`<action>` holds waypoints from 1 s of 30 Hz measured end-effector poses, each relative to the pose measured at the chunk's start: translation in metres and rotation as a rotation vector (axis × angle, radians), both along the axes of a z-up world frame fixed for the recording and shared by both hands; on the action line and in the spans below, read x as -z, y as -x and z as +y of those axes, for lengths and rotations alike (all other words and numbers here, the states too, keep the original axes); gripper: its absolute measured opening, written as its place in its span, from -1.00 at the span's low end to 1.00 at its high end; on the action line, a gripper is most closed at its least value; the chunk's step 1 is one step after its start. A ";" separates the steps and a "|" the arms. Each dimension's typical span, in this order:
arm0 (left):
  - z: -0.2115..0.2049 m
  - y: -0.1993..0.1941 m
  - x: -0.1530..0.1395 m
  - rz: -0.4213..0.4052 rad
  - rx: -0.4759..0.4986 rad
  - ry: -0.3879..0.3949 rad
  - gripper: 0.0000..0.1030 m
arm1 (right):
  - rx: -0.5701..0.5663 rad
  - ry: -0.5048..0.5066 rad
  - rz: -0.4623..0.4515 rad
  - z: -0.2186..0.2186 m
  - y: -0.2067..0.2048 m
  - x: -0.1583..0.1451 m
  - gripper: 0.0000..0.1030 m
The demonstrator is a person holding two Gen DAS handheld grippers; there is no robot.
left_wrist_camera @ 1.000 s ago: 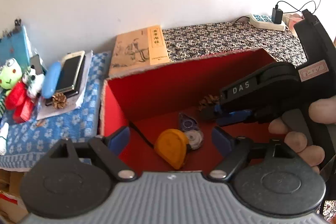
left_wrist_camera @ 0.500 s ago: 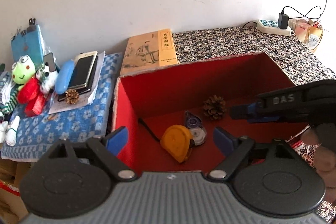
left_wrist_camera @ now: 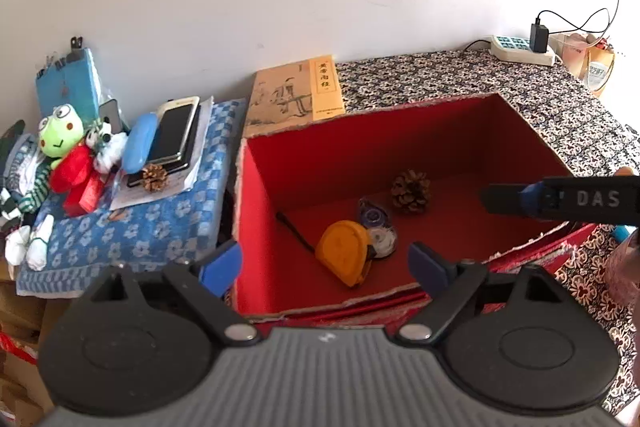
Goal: Organize rigid objects
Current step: 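Move the right tool out of the box down to the silver scissors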
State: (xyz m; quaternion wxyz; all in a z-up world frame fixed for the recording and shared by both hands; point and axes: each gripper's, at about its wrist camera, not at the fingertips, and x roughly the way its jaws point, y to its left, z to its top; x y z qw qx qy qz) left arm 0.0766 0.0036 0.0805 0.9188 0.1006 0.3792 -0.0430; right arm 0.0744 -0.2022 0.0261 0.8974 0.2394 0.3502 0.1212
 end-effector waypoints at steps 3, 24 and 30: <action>0.000 0.006 -0.001 0.001 -0.009 -0.001 0.74 | 0.006 0.020 -0.017 0.000 0.007 -0.003 -0.69; -0.020 0.040 0.013 0.064 -0.149 0.020 0.75 | -0.130 0.070 0.005 -0.016 0.048 0.006 -0.69; -0.025 0.047 0.025 0.100 -0.161 0.025 0.75 | -0.151 0.068 0.038 -0.016 0.055 0.015 -0.70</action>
